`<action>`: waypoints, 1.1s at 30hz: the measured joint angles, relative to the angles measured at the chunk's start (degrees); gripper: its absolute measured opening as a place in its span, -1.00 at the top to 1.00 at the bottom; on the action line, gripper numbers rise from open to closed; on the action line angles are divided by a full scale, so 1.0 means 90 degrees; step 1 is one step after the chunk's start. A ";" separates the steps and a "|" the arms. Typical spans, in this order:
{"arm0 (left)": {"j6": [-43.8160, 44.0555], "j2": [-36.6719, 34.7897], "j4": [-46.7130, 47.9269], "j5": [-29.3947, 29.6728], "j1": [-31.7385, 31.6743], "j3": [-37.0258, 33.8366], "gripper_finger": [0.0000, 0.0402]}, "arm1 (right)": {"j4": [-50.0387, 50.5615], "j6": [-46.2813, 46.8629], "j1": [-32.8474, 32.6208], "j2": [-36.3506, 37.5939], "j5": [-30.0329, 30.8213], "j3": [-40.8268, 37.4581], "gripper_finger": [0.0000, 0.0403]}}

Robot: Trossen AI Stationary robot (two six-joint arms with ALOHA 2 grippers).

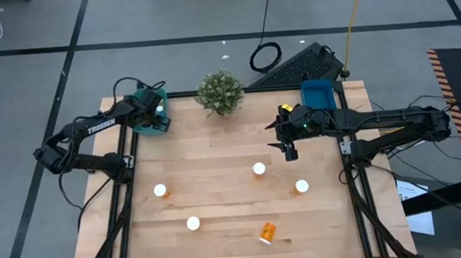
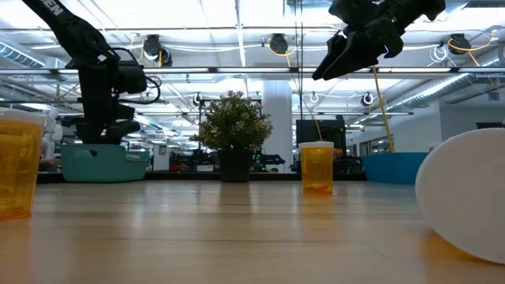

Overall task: Pick and place medicine bottles into bin by pill shape (circle, oval)
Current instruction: Put the yellow pill bottle into the green bin, then put the big orange pill bottle into the blue bin

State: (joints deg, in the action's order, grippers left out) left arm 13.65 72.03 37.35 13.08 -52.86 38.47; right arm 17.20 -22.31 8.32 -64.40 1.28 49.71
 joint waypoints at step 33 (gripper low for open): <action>0.0072 -0.1554 -0.2013 0.0561 0.4084 0.0730 -0.08 | 0.0419 0.2471 -0.1173 -0.0243 0.0382 0.0002 -0.51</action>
State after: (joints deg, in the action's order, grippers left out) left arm 14.29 58.04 19.23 18.13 -16.11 45.04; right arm 20.97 -0.07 -2.24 -66.59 4.72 49.73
